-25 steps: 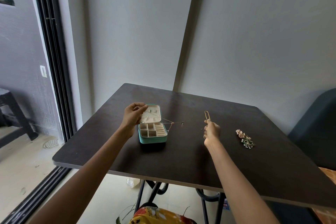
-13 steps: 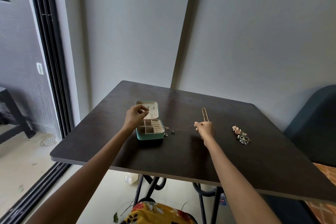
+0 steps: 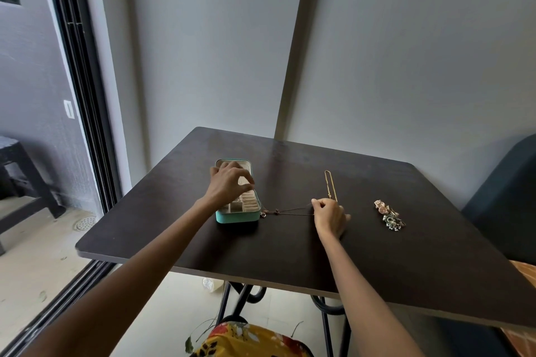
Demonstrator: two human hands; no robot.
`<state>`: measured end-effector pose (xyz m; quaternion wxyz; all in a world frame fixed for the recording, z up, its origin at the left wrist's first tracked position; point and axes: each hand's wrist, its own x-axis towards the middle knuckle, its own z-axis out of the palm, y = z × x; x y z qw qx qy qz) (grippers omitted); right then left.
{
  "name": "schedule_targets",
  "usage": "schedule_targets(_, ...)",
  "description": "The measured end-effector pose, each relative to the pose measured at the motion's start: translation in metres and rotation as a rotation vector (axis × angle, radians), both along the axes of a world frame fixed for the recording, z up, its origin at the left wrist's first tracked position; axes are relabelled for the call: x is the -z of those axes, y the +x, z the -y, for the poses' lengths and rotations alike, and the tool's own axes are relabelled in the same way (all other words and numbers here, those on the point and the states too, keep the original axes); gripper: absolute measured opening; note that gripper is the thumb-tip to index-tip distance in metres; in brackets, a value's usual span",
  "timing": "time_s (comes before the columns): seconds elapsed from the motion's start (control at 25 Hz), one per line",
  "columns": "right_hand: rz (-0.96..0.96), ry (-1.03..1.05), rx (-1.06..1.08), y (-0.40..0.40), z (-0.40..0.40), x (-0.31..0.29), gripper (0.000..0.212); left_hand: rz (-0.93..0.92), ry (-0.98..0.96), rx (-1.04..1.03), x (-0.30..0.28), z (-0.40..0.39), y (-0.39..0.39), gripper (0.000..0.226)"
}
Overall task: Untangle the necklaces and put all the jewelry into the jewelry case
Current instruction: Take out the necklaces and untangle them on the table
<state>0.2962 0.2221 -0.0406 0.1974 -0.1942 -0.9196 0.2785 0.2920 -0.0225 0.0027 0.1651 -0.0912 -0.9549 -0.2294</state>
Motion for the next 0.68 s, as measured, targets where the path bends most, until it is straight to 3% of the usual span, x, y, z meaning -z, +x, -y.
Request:
schedule_targets(0.2, -0.017, 0.028, 0.024, 0.001, -0.001, 0.004, 0.027, 0.000, -0.481, 0.221, -0.010, -0.031, 0.000, 0.022)
schedule_targets(0.32, -0.026, 0.027, 0.019, 0.001, -0.003, 0.005, 0.027, 0.097, -0.654, 0.251, -0.012, -0.049, -0.008, 0.026)
schedule_targets(0.52, -0.016, 0.026, 0.023, 0.000, -0.004, 0.006, 0.029, 0.195, -0.748, 0.267, -0.019, -0.061, -0.017, 0.024)
schedule_targets(0.68, -0.021, 0.026, 0.021, 0.001, -0.005, 0.005, 0.028, 0.228, -0.614, 0.260, -0.020, -0.060, -0.025, 0.022)
